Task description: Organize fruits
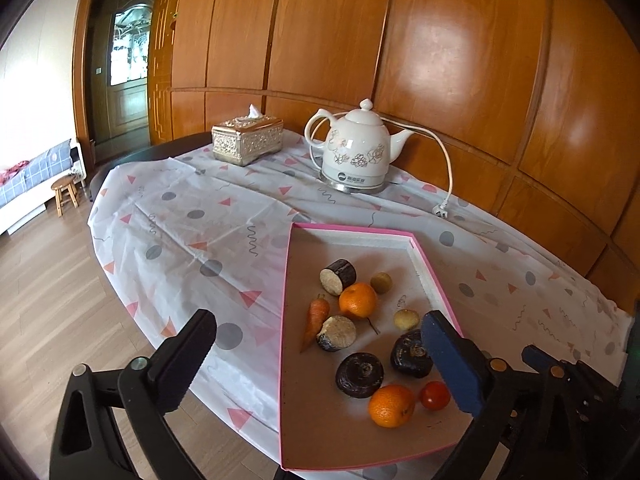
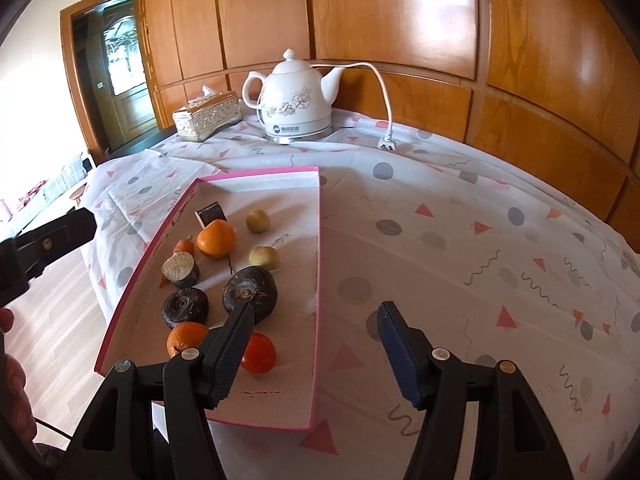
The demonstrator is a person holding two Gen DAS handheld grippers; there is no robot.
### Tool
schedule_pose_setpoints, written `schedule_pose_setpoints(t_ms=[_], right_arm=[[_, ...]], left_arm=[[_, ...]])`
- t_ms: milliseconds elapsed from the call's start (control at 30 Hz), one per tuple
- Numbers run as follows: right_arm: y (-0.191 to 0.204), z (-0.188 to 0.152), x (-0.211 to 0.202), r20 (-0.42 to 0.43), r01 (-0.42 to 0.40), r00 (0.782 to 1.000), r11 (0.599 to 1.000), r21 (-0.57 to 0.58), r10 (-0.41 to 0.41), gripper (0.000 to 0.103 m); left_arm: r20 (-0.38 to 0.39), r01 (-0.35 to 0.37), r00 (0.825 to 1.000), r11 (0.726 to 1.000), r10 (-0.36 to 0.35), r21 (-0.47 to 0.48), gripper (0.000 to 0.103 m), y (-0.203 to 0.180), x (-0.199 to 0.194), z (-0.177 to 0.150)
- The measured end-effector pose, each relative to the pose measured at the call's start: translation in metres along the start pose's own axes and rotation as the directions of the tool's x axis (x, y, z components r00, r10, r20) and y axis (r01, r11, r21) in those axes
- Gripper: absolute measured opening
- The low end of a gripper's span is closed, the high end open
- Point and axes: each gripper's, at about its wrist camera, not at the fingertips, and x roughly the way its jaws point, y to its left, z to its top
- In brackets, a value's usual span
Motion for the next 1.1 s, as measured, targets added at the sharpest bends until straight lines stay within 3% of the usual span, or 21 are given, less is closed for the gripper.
schedule_pose_setpoints(t_ms=[467,633,1100], right_arm=[[-0.009,-0.002,-0.003,0.008,0.035,0.999,0.999,0.033,-0.035,0.065],[-0.008,-0.003,-0.002,0.002,0.035,0.999,0.999,0.031,-0.035,0.065],[-0.007,-0.002,-0.002,0.004,0.030,1.000,0.999,0.024,-0.030,0.065]], left_arm=[[0.039,-0.009,0.999,1.000,0.008,0.017,0.103,-0.007,-0.013,0.005],[0.040,-0.067,0.997,0.997,0.065,0.031,0.103,-0.008,-0.011,0.005],[0.037,-0.089,0.995,0.996,0.088,0.010,0.103,-0.004,-0.009,0.003]])
